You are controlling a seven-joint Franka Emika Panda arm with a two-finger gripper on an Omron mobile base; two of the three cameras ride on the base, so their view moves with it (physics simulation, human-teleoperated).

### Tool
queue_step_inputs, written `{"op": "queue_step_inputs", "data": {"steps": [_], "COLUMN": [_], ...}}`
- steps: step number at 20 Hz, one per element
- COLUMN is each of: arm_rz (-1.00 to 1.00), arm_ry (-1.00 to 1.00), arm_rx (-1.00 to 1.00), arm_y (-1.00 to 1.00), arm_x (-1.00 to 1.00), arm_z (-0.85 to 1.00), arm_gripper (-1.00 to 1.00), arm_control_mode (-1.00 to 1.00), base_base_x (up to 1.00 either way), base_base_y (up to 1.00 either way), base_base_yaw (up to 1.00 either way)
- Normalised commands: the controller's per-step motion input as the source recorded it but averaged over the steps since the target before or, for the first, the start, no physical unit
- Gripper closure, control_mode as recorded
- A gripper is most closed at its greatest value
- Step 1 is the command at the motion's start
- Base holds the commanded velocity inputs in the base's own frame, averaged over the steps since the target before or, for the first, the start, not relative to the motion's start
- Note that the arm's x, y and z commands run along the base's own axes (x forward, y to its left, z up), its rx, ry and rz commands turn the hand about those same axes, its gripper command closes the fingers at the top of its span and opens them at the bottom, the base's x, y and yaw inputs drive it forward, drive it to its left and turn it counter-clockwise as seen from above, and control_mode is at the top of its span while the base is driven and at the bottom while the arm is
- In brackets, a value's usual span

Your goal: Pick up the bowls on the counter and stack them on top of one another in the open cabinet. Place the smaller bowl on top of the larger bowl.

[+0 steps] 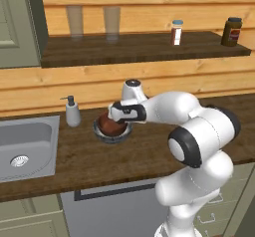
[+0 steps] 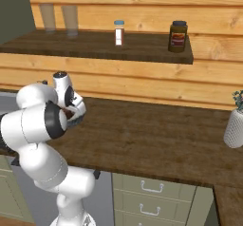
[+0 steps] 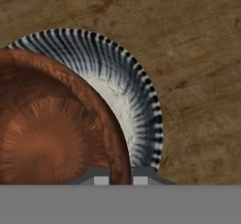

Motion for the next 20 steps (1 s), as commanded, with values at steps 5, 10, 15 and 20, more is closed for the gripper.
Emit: {"op": "queue_step_inputs", "data": {"steps": [5,10,15,20], "arm_rz": [0.0,0.0,-0.02,-0.03], "arm_ry": [0.0,0.0,0.01,0.0], "arm_rx": [0.0,0.0,0.0,0.0], "arm_y": [0.0,0.04,0.06,0.0], "arm_x": [0.0,0.03,0.27,0.12], "arm_z": [-0.3,0.0,-0.07,-0.03], "arm_gripper": [1.0,1.0,1.0,1.0], "arm_control_mode": [-1.0,-1.0,-1.0,-1.0], "base_base_x": [0.0,0.0,0.0,0.0], "base_base_y": [0.0,0.0,0.0,0.0], "base_base_yaw": [0.0,0.0,0.0,0.0]}}
